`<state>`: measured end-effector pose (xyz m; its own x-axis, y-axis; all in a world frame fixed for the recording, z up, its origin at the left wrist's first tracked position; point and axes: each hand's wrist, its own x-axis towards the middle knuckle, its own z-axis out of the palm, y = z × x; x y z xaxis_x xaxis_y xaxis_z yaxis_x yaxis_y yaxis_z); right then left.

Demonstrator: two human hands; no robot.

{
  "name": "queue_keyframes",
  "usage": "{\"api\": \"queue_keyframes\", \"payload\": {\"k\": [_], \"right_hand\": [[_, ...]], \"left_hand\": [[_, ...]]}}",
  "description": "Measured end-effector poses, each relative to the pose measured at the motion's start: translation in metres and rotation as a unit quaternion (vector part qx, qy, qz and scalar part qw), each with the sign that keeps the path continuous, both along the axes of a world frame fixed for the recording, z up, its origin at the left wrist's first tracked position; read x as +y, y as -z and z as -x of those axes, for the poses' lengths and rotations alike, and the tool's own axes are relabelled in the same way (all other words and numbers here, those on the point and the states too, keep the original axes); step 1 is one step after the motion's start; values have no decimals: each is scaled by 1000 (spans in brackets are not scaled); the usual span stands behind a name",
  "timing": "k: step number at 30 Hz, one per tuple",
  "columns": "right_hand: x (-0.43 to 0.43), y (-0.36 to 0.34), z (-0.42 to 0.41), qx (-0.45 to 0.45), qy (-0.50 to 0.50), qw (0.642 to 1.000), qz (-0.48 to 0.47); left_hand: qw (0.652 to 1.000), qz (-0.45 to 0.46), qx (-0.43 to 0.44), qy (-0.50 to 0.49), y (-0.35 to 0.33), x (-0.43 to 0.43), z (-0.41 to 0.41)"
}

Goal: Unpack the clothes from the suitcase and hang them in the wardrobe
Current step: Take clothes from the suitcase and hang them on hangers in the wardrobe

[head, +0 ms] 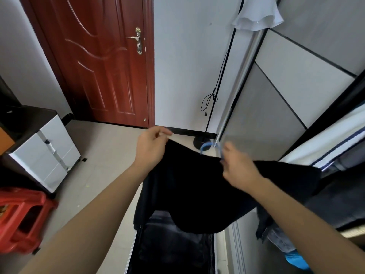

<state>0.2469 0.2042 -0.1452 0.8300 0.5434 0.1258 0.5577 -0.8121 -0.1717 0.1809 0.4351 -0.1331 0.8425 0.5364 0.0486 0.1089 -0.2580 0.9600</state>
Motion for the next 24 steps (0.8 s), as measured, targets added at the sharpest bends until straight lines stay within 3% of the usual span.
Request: {"api": "queue_keyframes", "payload": {"k": [1,2,4,7,11,13,16,18,21,24], "right_hand": [[2,7,6,-2,-40,998,43],[4,3,4,-11,-53,998,20],[8,-26,-9,-21,12,990,-139],[4,-68,-28,5,101,941,-322],[8,-50,-22,111,78,948,-289],[-2,-49,-27,121,97,925,-348],[-19,-63,-31,111,103,895,-420],[-22,-70,-29,112,102,881,-448],[-13,-81,-28,99,92,876,-463],[0,-90,-27,81,77,873,-475]], "left_hand": [[999,-27,-23,27,-12,-3,-2],[997,-42,-36,52,-23,-6,-4],[995,-39,-25,91,-36,-8,-7],[996,-8,1,91,-40,-8,-9],[993,-13,-5,118,-44,-13,-9],[989,-66,-9,132,-47,-2,-6],[993,-86,-53,56,-37,30,8],[996,-82,-9,14,-17,43,19],[993,-17,106,42,20,34,23],[996,7,93,-6,47,29,7]]}}
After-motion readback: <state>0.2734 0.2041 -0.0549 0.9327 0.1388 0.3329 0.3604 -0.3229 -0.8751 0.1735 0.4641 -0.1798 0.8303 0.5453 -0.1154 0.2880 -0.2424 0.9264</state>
